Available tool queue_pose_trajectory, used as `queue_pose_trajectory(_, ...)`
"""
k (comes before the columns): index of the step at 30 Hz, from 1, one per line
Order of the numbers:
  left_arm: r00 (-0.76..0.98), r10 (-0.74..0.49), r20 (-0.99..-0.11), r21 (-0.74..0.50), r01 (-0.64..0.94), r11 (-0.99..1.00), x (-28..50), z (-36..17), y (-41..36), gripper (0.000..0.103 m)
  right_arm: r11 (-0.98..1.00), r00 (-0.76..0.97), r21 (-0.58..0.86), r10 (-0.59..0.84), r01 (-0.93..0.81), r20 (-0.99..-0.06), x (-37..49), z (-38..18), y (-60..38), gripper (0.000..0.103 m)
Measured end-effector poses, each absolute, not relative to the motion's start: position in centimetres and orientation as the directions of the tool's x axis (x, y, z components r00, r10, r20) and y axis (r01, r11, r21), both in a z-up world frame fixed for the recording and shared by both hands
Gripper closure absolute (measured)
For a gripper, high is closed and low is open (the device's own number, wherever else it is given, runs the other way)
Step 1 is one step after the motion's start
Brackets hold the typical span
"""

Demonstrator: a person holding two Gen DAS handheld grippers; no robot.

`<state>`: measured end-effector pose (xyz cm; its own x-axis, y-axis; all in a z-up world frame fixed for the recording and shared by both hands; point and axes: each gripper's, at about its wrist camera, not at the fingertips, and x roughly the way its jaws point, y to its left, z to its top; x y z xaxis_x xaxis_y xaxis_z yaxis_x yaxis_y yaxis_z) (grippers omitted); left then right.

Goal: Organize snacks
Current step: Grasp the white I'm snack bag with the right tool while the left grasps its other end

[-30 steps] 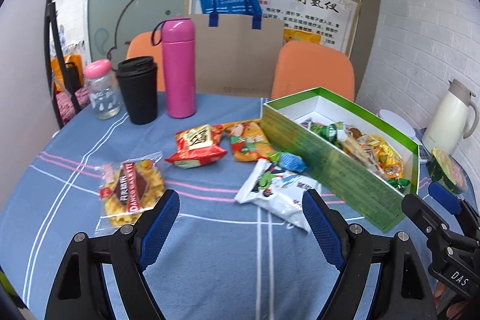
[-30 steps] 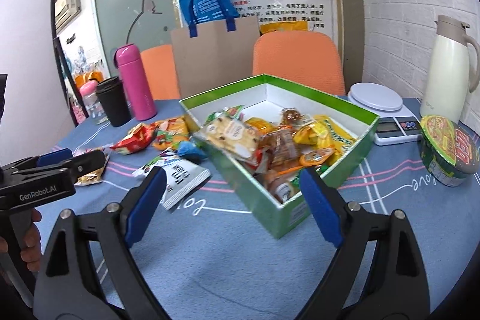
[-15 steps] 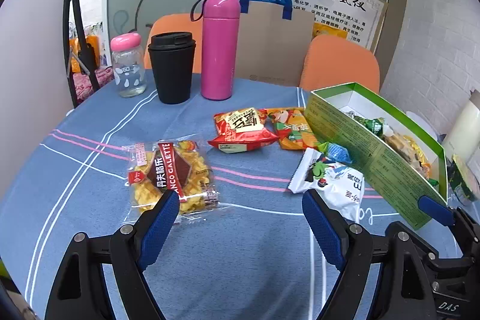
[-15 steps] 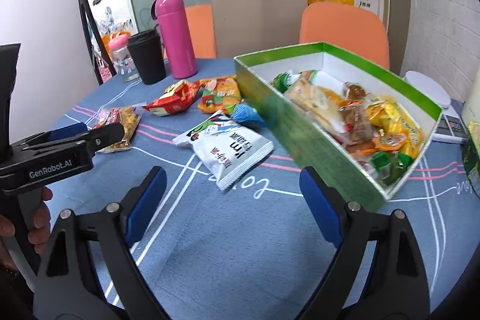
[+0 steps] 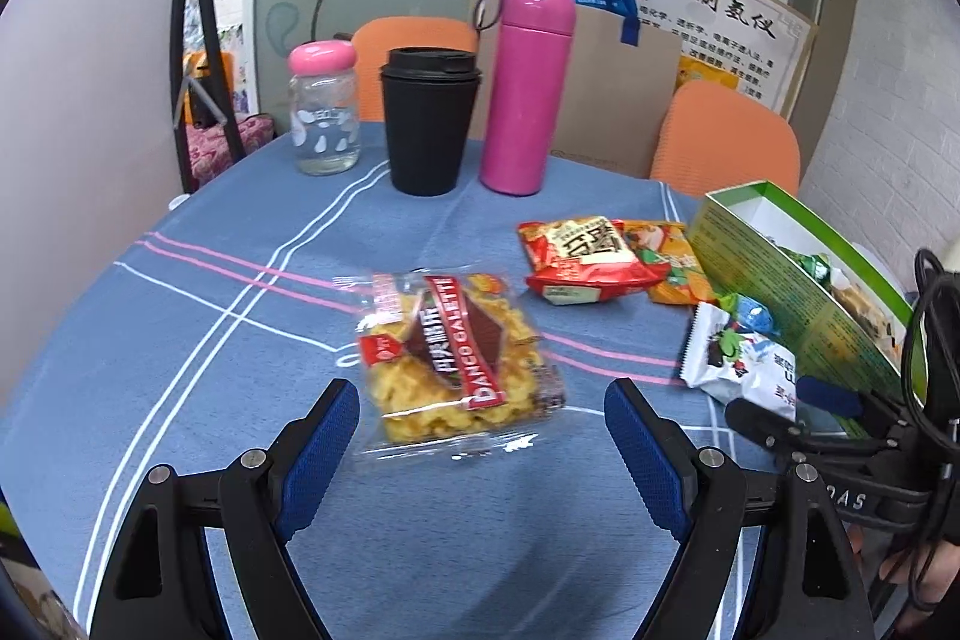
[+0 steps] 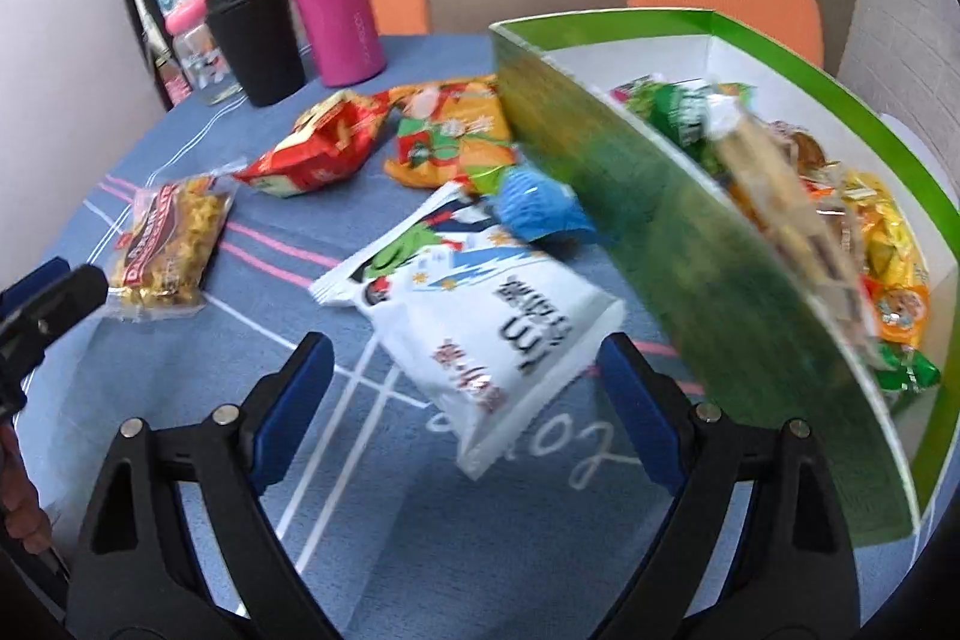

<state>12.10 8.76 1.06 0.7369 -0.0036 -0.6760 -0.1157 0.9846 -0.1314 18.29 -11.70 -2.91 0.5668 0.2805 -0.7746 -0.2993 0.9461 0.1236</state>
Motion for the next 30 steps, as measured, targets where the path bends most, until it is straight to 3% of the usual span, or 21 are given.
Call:
queue_pose_trajectory(2, 0.734, -0.005, -0.679, -0.139, -0.122, 0.983, 12.1, 0.9, 9.3, 0.017, 0.921, 0.542, 0.167, 0.347, -0.353, -0.766, 17.9, -2.8, -11.1, 0.013)
queue_pose_trajectory(5, 0.732, -0.001, -0.682, -0.137, -0.127, 0.982, 11.8, 0.7, 10.0, 0.017, 0.819, 0.467, 0.346, 0.552, -0.457, -0.691, 17.0, -1.9, -11.1, 0.014)
queue_pose_trajectory(9, 0.727, 0.009, -0.687, -0.142, -0.146, 0.979, 11.1, 0.5, 11.1, 0.017, 0.906, 0.610, 0.123, 0.368, -0.405, -0.702, 16.7, -0.3, -10.9, 0.014)
queue_pose_trajectory(16, 0.708, 0.020, -0.706, -0.126, -0.154, 0.980, 9.8, 0.2, 11.9, 0.017, 0.910, 0.590, 0.023, 0.287, -0.413, -0.755, 20.5, -2.5, -8.5, 0.014)
queue_pose_trajectory(19, 0.700, 0.024, -0.714, -0.119, -0.156, 0.981, 9.6, 0.2, 12.1, 0.017, 0.902, 0.531, 0.033, 0.282, -0.430, -0.799, 20.6, -3.7, -8.2, 0.032)
queue_pose_trajectory(20, 0.697, 0.016, -0.717, -0.128, -0.154, 0.980, 9.7, 0.2, 12.1, 0.017, 0.899, 0.529, 0.035, 0.289, -0.437, -0.798, 20.1, -3.6, -8.2, 0.033)
queue_pose_trajectory(26, 0.686, -0.126, -0.717, -0.196, -0.024, 0.980, 10.5, 0.4, 9.4, 0.017, 0.865, 0.477, 0.106, 0.368, -0.490, -0.798, 15.6, -3.4, -9.3, 0.033)
queue_pose_trajectory(30, 0.638, -0.289, -0.714, -0.270, 0.130, 0.954, 11.0, 0.4, 6.1, 0.017, 0.851, 0.475, 0.113, 0.390, -0.512, -0.789, 12.1, -3.3, -10.7, 0.032)
